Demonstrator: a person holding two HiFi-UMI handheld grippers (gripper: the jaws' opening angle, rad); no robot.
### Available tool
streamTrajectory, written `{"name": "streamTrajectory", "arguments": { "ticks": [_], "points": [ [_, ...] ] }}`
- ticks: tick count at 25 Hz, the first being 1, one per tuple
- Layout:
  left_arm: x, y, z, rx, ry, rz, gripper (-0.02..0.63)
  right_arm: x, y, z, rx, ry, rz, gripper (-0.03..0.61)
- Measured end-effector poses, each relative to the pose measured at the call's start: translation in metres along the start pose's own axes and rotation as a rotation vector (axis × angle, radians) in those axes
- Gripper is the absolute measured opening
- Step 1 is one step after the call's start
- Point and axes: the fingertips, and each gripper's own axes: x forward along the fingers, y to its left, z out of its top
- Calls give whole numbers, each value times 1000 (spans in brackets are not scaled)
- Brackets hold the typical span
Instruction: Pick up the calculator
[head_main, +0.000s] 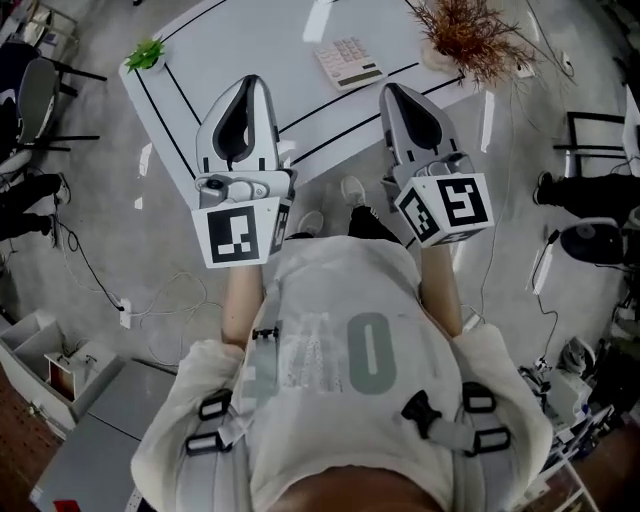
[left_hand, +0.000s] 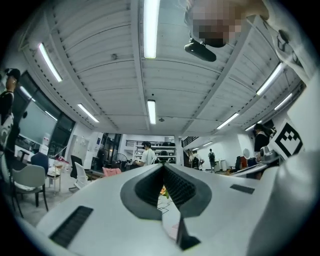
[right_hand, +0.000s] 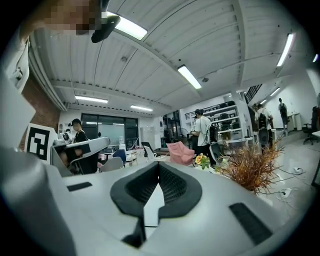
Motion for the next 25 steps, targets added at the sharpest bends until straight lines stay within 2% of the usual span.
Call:
{"name": "streamTrajectory", "arguments": {
  "ticks": [4,9,17,20,22,24,25],
  "points": [
    [20,-4,-4,33,-9,90,21,17,-28,-2,0,14,76,8],
    [39,-19,-8,55,-3,155,21,26,-52,-1,6,19,157,8],
    [64,-42,-16,92,12,204,21,36,-86,0,31,24,222,8],
    [68,-47,-18,109,16,211,21,40,-95,-3,119,31,254,9],
    [68,-48,-18,122,17,218,21,46,-100,-8,227,49,286,116],
    [67,-47,-18,130,19,228,21,54,-106,-17,371,81,310,257],
    [67,-46,-18,132,22,234,21,59,-110,-23,453,99,317,305]
  ]
}}
